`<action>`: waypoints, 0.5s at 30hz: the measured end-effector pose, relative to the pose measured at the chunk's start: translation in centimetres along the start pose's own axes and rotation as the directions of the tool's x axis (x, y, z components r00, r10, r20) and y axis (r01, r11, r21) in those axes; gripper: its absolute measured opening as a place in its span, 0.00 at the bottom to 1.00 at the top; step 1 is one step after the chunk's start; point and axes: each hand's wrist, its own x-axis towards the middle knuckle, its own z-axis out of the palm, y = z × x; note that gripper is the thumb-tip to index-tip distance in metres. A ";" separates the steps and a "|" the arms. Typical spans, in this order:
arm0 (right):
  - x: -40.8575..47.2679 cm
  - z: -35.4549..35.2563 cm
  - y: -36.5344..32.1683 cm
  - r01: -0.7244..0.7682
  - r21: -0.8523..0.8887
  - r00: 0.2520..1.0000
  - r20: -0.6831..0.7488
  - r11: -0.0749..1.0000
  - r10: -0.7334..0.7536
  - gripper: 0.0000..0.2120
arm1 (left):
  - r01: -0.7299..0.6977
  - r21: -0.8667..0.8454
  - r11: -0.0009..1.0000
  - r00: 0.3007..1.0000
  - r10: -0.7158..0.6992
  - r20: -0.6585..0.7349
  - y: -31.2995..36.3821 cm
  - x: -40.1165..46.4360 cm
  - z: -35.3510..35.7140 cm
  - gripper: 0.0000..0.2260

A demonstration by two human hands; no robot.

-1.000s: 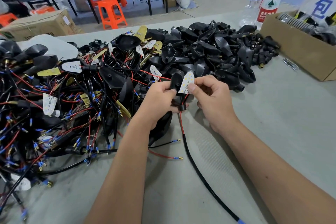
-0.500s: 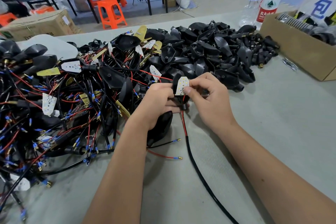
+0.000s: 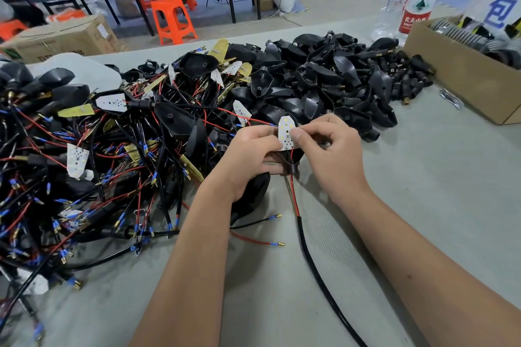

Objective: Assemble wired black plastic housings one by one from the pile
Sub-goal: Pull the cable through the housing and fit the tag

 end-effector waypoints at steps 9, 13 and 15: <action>0.3 -0.2 0.5 -0.038 0.068 0.999 -0.019 0.997 0.039 0.10 | 0.006 0.037 0.999 1.000 -0.005 -0.029 -0.3 0.2 0.0 0.10; 0.2 -0.2 0.4 -0.027 0.052 1.000 0.008 0.998 0.026 0.08 | -0.012 -0.010 1.000 0.998 0.011 -0.069 -0.4 0.4 0.1 0.11; 0.1 -0.1 0.3 -0.016 0.037 1.000 0.021 0.999 0.016 0.07 | -0.022 -0.011 1.000 0.997 0.021 -0.074 -0.4 0.4 0.1 0.11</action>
